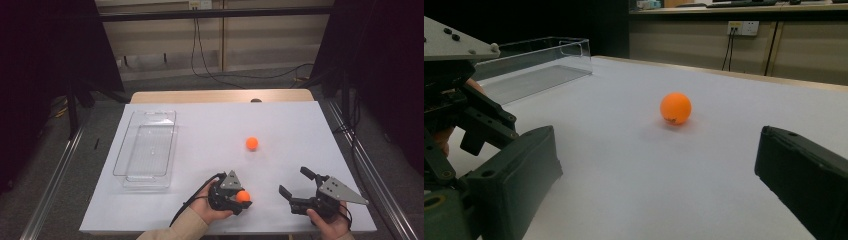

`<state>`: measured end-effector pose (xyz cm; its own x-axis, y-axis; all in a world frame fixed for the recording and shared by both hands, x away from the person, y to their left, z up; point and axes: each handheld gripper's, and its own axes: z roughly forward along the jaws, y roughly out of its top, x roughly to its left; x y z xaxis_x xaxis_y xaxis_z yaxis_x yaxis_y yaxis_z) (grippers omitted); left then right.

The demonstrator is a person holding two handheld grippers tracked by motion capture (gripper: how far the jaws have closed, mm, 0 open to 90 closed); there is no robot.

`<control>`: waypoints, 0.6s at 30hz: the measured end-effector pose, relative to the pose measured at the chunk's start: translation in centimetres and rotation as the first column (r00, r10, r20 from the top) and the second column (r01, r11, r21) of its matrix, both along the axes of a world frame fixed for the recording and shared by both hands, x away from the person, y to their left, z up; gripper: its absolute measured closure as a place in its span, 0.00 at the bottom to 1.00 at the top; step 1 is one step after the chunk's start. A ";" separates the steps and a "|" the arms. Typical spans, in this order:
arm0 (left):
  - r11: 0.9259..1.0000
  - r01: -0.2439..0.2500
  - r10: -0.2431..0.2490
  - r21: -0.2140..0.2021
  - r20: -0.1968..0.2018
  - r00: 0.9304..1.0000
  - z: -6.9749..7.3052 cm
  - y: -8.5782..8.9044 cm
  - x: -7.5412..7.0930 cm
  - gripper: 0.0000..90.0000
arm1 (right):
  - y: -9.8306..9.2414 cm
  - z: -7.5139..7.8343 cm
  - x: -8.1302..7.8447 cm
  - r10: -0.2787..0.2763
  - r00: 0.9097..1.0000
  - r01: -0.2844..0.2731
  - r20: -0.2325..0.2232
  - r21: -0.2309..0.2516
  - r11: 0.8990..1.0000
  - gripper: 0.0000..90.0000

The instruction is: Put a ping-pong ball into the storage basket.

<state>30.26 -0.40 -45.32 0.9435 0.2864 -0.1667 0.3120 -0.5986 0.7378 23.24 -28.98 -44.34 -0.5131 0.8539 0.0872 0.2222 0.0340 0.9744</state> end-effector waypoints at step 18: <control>1.000 -0.022 0.022 -0.018 -0.031 0.999 0.6 0.5 0.4 0.56 | 0.0 0.0 0.0 0.000 1.000 0.000 0.003 -0.002 1.000 0.03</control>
